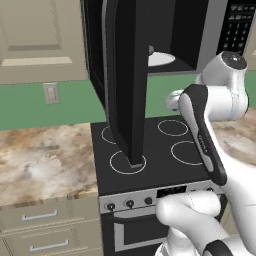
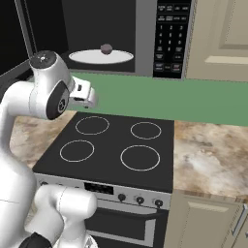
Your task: Close the microwave door.
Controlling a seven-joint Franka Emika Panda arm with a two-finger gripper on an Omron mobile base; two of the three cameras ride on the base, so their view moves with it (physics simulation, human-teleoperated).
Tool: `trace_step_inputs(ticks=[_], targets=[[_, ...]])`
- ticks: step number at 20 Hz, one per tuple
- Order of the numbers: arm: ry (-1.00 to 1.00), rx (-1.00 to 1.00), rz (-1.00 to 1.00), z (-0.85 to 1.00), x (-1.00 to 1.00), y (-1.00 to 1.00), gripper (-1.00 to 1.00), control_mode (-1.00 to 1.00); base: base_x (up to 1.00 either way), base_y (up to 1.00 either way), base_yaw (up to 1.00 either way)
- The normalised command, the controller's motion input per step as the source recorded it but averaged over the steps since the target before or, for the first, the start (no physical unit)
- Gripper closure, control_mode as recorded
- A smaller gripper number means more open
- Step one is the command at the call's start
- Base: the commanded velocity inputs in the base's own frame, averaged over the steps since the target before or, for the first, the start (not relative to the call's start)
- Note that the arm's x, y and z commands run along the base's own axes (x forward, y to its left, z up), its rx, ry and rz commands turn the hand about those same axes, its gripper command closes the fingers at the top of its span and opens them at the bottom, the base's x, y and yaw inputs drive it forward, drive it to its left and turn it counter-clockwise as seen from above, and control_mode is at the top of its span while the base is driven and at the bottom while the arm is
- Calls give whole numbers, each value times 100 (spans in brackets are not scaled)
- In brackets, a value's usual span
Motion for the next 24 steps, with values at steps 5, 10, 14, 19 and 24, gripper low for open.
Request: trace_step_inputs(ticks=[5, 10, 14, 19, 24], targets=[[-54, 0, 0, 77, -95, 1, -100, -100, 0, 0, 0], [-46, 1, 0, 74, -80, -15, -100, -100, 0, 0, 0], [-39, 1, -6, 77, -58, -7, -100, -100, 0, 0, 0], [-20, -3, -10, 100, -93, 6, -100, -100, 0, 0, 0], [-1, -15, -2, 94, -99, 52, -100, -100, 0, 0, 0]])
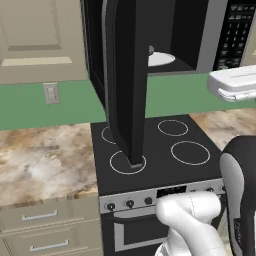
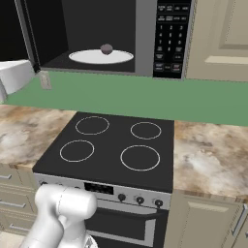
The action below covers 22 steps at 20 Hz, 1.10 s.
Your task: Close the microwave door.
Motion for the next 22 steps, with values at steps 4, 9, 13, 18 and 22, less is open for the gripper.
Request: trace_step_inputs(ticks=[4, 9, 13, 18, 22], targets=[[-6, -7, 3, 31, -97, 85, -100, -100, 0, 0, 0], [-29, 0, 5, 0, -100, 69, -100, -100, 0, 0, 0], [-29, 0, 0, 0, -100, 63, -100, -100, 0, 0, 0], [-38, 0, 0, -2, -100, 80, -100, -100, 0, 0, 0], [-39, 0, 0, -11, -86, 92, -100, -100, 0, 0, 0]])
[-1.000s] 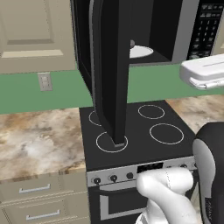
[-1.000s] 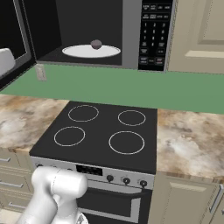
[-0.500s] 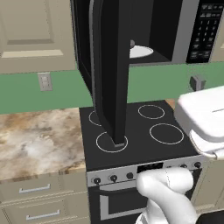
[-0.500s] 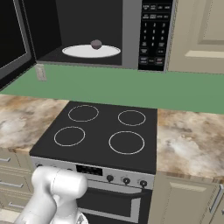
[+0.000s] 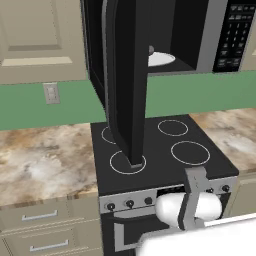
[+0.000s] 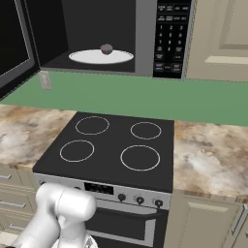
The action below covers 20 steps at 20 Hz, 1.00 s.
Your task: Close the microwave door.
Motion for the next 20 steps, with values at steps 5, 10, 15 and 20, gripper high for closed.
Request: trace_step_inputs(ticks=[5, 10, 15, 20], targets=[[1, 0, -11, -72, 17, 100, -100, -100, 0, 0, 0], [24, 1, -18, -100, 75, 72, -100, -100, 0, 0, 0], [38, 5, -13, -100, 99, 36, -100, -100, 0, 0, 0], [31, 0, -13, -66, 68, 85, -100, -100, 0, 0, 0]])
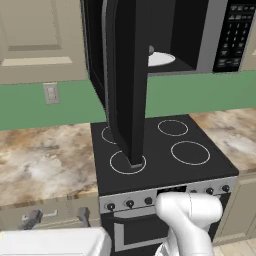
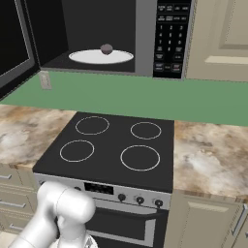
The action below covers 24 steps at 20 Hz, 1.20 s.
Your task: Close the microwave door.
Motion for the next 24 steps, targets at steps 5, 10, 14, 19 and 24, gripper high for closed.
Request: trace_step_inputs(ticks=[5, 10, 14, 19, 24], targets=[[3, -6, -13, 5, 41, 79, -100, -100, 0, 0, 0], [0, -9, -15, 33, 74, 31, -100, -100, 0, 0, 0], [8, -3, -18, 34, 97, -1, -100, -100, 0, 0, 0], [12, 0, -19, 56, 69, -10, -100, -100, 0, 0, 0], [2, -2, -17, 39, 52, 0, -100, -100, 0, 0, 0]])
